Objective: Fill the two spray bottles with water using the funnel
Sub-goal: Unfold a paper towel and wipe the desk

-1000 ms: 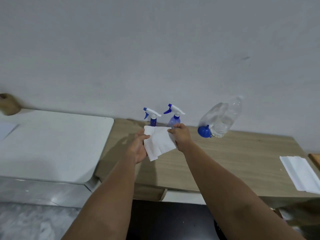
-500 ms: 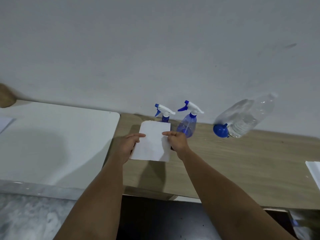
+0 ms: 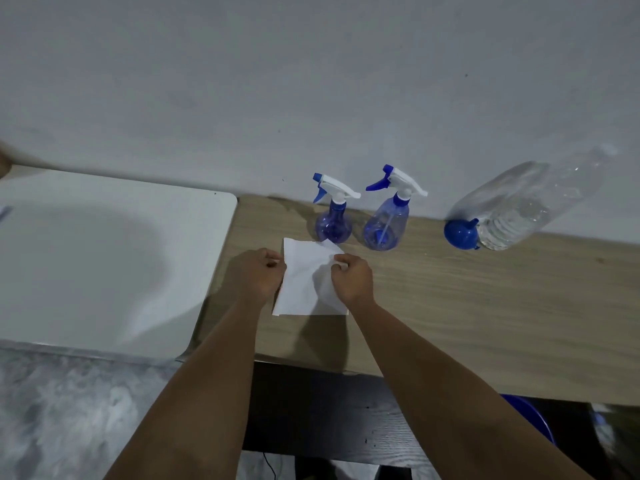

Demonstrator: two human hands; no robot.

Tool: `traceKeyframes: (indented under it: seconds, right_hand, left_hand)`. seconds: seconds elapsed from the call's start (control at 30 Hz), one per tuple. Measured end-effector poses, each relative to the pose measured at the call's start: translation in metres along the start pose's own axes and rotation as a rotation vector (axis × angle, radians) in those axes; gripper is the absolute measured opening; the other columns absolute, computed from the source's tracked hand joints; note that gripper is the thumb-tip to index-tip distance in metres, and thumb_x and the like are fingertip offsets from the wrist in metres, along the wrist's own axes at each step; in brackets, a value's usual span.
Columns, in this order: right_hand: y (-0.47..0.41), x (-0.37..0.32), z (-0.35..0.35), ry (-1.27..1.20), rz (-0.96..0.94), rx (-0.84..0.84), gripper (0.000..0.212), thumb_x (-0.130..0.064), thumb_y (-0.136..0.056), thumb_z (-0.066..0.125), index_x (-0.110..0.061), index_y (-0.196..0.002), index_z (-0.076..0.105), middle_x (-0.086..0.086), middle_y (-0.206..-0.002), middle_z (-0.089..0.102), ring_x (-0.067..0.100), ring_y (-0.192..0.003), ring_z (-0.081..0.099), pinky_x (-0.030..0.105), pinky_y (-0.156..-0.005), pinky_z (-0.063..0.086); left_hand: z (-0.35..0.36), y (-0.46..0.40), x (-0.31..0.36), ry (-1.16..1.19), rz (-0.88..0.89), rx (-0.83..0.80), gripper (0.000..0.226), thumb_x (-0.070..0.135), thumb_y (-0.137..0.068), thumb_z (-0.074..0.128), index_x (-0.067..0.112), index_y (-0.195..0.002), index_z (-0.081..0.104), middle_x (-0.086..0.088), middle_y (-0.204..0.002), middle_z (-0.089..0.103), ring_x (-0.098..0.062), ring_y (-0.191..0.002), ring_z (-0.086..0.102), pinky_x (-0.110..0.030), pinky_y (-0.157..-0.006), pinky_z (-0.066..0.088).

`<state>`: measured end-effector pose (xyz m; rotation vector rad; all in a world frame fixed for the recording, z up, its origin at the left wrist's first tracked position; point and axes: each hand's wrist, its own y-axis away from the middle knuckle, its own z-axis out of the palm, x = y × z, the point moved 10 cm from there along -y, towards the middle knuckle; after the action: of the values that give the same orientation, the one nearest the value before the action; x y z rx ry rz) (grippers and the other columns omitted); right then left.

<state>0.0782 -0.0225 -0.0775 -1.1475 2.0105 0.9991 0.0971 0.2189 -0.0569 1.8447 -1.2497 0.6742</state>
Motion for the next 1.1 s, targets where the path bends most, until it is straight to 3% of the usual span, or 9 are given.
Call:
traceKeyframes:
  seconds: [0.07, 0.17, 0.27, 0.37, 0.43, 0.57, 0.73, 1.1]
  right_hand:
    - [0.004, -0.003, -0.004, 0.092, -0.021, 0.012, 0.03, -0.016, -0.099, 0.064, -0.01, -0.127, 0.071, 0.008, -0.134, 0.068, 0.027, -0.123, 0.065, 0.022, -0.095, 0.043]
    - [0.014, -0.009, -0.001, 0.495, -0.12, 0.011, 0.045, -0.032, -0.102, 0.059, -0.017, -0.144, 0.057, 0.006, -0.151, 0.047, 0.029, -0.137, 0.049, 0.041, -0.108, 0.045]
    - [0.028, -0.021, 0.014, 0.697, -0.332, 0.04, 0.06, -0.03, -0.102, 0.052, -0.02, -0.159, 0.037, 0.011, -0.166, 0.03, 0.035, -0.152, 0.031, 0.055, -0.116, 0.035]
    - [0.033, -0.015, 0.051, 0.772, -0.536, -0.174, 0.072, -0.022, -0.104, 0.045, -0.015, -0.168, 0.013, 0.013, -0.176, 0.008, 0.034, -0.163, 0.005, 0.056, -0.13, 0.014]
    - [0.031, -0.005, 0.071, 0.821, -0.589, -0.301, 0.072, -0.025, -0.106, 0.037, -0.009, -0.168, 0.003, 0.016, -0.176, -0.004, 0.033, -0.163, -0.007, 0.054, -0.131, 0.007]
    - [0.019, -0.002, 0.078, 0.86, -0.565, -0.256, 0.08, -0.048, -0.1, 0.001, -0.004, -0.167, 0.007, 0.02, -0.175, -0.001, 0.035, -0.163, -0.005, 0.054, -0.131, 0.006]
    - [0.014, 0.009, 0.078, 0.923, -0.564, -0.21, 0.075, -0.053, -0.109, 0.02, -0.01, -0.168, 0.003, 0.017, -0.175, -0.009, 0.035, -0.162, -0.012, 0.057, -0.13, -0.004]
    - [0.011, 0.015, 0.067, 0.926, -0.585, -0.22, 0.076, -0.053, -0.109, 0.019, -0.008, -0.168, 0.004, 0.016, -0.175, -0.006, 0.031, -0.163, -0.01, 0.057, -0.13, -0.004]
  left_hand:
    - [0.005, 0.001, 0.01, -0.276, 0.191, 0.053, 0.02, 0.023, -0.091, 0.063, 0.018, -0.109, 0.07, 0.0, -0.105, 0.071, -0.017, -0.092, 0.062, -0.027, -0.082, 0.048]
    - [0.026, 0.01, 0.015, -0.546, 0.426, 0.037, 0.04, 0.037, -0.099, 0.052, 0.021, -0.135, 0.058, -0.002, -0.136, 0.06, -0.022, -0.126, 0.054, -0.038, -0.109, 0.042]
    - [0.043, 0.017, 0.012, -0.797, 0.565, -0.003, 0.056, 0.044, -0.103, 0.027, 0.019, -0.152, 0.039, -0.004, -0.159, 0.037, -0.028, -0.148, 0.029, -0.048, -0.12, 0.026]
    - [0.056, 0.015, -0.004, -0.937, 0.568, -0.095, 0.066, 0.047, -0.101, 0.009, 0.018, -0.159, 0.02, -0.004, -0.167, 0.014, -0.03, -0.154, 0.006, -0.054, -0.122, 0.015]
    - [0.06, 0.012, -0.013, -0.958, 0.569, -0.121, 0.07, 0.05, -0.1, 0.004, 0.016, -0.159, 0.015, -0.005, -0.168, 0.01, -0.029, -0.155, 0.002, -0.056, -0.122, 0.012]
    - [0.066, 0.007, -0.024, -0.97, 0.613, -0.141, 0.072, 0.056, -0.1, 0.004, 0.016, -0.16, 0.006, -0.005, -0.168, 0.002, -0.024, -0.154, -0.005, -0.054, -0.124, 0.007]
    - [0.065, 0.006, -0.026, -0.977, 0.648, -0.11, 0.074, 0.059, -0.101, 0.004, 0.015, -0.159, 0.012, -0.007, -0.167, 0.008, -0.025, -0.155, 0.0, -0.056, -0.123, 0.01]
    - [0.075, 0.008, -0.021, -0.979, 0.644, -0.101, 0.077, 0.062, -0.098, -0.004, 0.016, -0.159, 0.004, -0.005, -0.167, 0.001, -0.025, -0.154, -0.005, -0.058, -0.123, 0.005]
